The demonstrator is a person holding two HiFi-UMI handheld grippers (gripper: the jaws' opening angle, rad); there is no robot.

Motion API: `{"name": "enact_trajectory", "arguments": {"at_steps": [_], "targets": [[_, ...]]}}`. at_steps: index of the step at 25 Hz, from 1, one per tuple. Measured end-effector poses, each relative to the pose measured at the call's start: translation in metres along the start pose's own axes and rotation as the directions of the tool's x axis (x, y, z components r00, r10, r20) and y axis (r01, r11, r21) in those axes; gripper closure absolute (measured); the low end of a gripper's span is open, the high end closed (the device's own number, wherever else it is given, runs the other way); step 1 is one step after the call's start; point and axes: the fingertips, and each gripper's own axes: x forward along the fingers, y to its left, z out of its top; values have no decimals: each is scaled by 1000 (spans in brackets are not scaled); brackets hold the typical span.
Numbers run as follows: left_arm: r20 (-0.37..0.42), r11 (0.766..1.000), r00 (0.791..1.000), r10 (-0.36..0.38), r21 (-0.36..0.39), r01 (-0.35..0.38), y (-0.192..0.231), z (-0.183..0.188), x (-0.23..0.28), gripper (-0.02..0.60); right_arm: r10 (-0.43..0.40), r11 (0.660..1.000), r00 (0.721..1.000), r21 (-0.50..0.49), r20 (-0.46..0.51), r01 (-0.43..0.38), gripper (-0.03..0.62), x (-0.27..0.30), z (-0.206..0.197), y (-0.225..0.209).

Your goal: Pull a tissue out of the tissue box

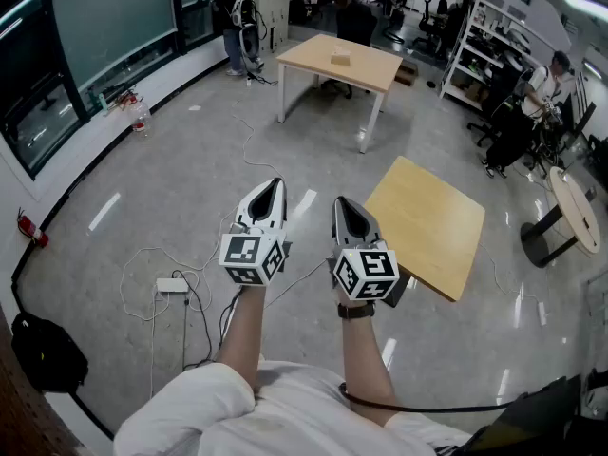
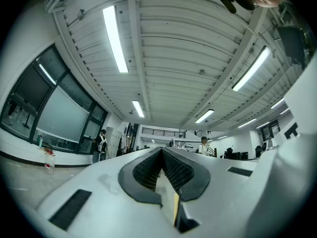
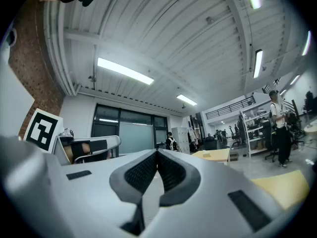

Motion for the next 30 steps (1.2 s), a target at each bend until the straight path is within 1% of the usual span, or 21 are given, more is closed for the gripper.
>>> {"name": "enact_trajectory", "arguments": {"at_steps": [4,9,11,13,14,16,19,22,24,25,27,30], "targets": [[-10,1000,1000,23,-9,-23,-22,-3,3,580,20,1000,1000,-3,-10,-20,592,-13,2,-20],[-46,998,999,27,51,-25,-42,-10,-2,580,6,999,999,36,-33,-5,592,-21,-9,-44],[-73,997,997,23,72,-17,-48,-19,-4,580,-11,1000,996,5,-88,11,592,-19,-22,-49],[-100,996,995,25,87,-16,-47,-30,-5,580,-6,999,990,-53,-142,-1,592,-13,-35,-44],[-111,996,993,29,90,-19,-43,-36,-4,580,10,998,988,-65,-153,-20,592,-8,-39,-39],[-124,996,992,34,86,-23,-33,-46,4,580,47,997,986,-55,-158,-56,592,2,-48,-31],[-124,996,992,10,92,2,-18,-64,27,580,49,996,984,-63,-169,-61,592,24,-67,-33],[-130,988,991,-31,147,50,-3,-78,63,580,13,996,985,-90,-175,-29,592,56,-75,-46],[-158,978,987,-38,199,70,12,-84,93,580,-25,994,988,-112,-156,8,592,82,-68,-55],[-171,975,984,-43,209,79,21,-84,108,580,-42,992,990,-120,-136,25,592,97,-62,-58],[-181,974,981,-64,204,101,41,-81,133,580,-68,989,994,-137,-80,57,592,126,-46,-60],[-172,973,983,-66,208,102,74,-73,161,580,-103,982,995,-159,-14,100,592,166,-32,-60]]}}
